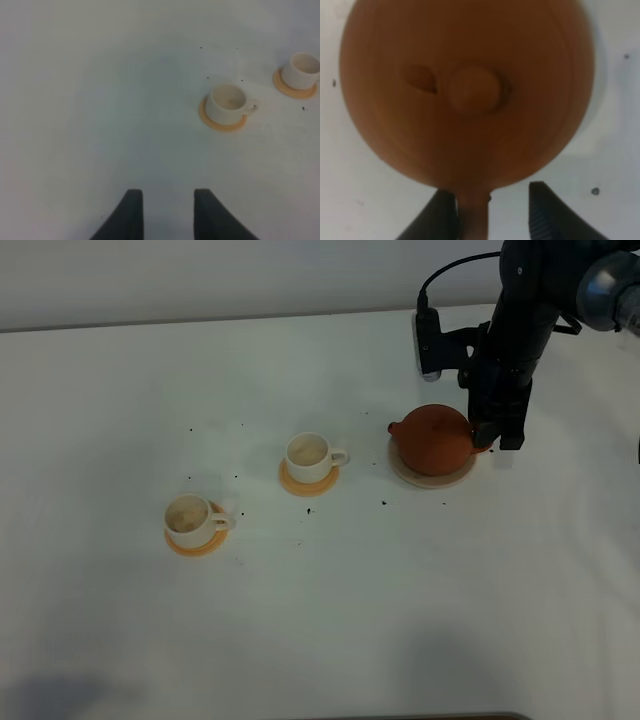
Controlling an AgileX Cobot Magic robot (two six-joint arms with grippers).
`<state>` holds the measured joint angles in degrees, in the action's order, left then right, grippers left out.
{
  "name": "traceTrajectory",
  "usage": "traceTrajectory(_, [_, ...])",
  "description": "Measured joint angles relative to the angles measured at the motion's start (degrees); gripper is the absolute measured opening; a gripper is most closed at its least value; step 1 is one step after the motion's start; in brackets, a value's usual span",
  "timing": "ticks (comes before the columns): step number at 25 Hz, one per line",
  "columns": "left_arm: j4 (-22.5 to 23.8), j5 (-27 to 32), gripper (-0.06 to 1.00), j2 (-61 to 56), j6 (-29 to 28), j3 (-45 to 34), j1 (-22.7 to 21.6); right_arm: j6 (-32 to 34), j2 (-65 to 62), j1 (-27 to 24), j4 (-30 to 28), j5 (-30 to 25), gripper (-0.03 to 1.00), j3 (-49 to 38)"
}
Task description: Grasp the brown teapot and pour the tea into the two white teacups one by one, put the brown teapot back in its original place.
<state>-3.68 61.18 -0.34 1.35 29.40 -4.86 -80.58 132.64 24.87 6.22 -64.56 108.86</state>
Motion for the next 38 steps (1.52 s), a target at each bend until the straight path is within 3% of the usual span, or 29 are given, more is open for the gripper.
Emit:
traceTrajectory(12, [0.00, 0.00, 0.25, 0.00, 0.00, 0.00, 0.00, 0.00, 0.00, 0.98, -1.23, 0.17, 0.09, 0.00])
traceTrajectory(38, [0.00, 0.00, 0.25, 0.00, 0.00, 0.00, 0.00, 0.54, -1.56, 1.19, 0.47, -1.39, 0.09, 0.00])
